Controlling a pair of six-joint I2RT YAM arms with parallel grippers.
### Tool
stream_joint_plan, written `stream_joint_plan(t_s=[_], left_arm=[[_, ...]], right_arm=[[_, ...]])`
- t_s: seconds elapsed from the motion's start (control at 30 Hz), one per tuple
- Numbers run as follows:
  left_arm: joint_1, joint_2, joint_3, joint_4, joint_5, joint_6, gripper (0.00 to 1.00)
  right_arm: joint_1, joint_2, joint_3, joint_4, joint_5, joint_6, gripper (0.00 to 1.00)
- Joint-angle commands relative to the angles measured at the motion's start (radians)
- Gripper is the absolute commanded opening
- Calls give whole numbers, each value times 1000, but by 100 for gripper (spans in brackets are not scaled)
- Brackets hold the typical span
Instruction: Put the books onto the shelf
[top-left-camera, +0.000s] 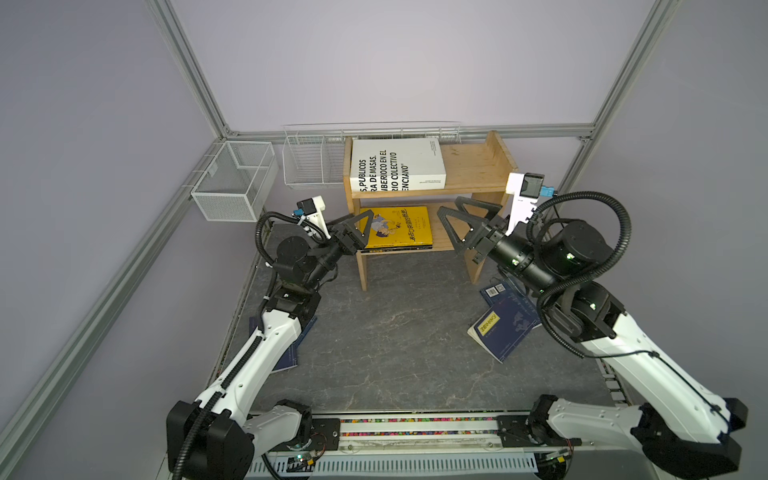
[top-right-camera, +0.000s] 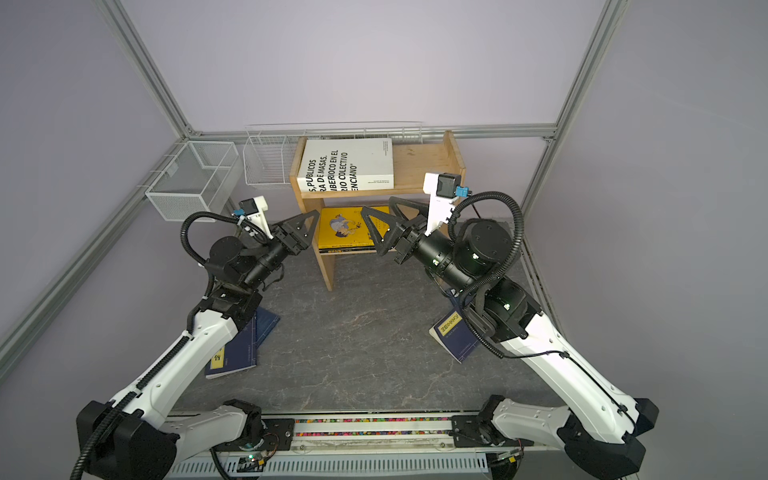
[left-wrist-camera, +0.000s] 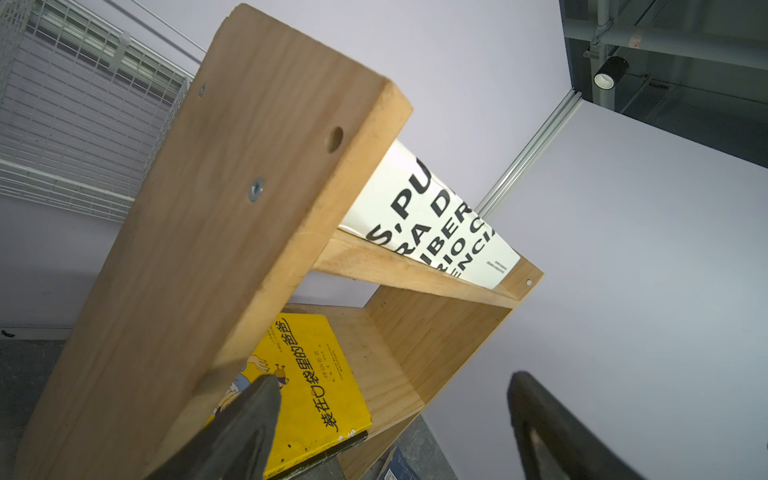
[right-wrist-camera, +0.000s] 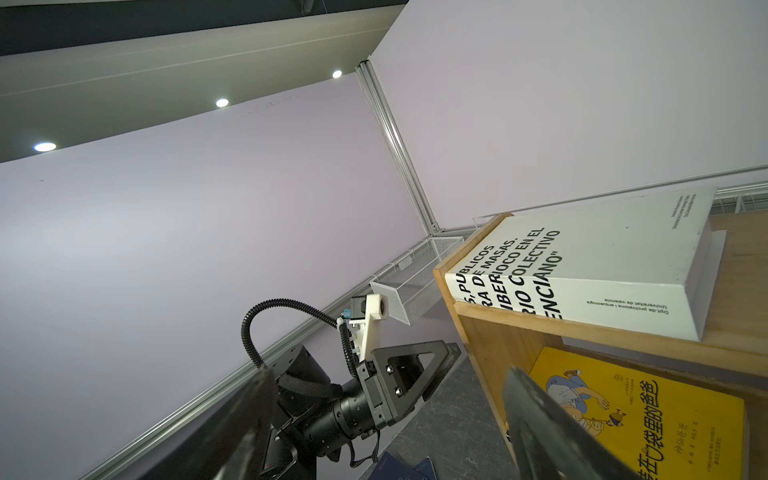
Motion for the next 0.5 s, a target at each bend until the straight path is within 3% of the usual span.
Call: stream_joint_plan(t_s=[0.0,0.47], left_arm=[[-4,4,29,26,-14,17,86],[-5,14,27,26,-21,17,86]], right_arm=[[4,-28,-10,20,22,-23,88],[4,-7,18,-1,29,-34,88]])
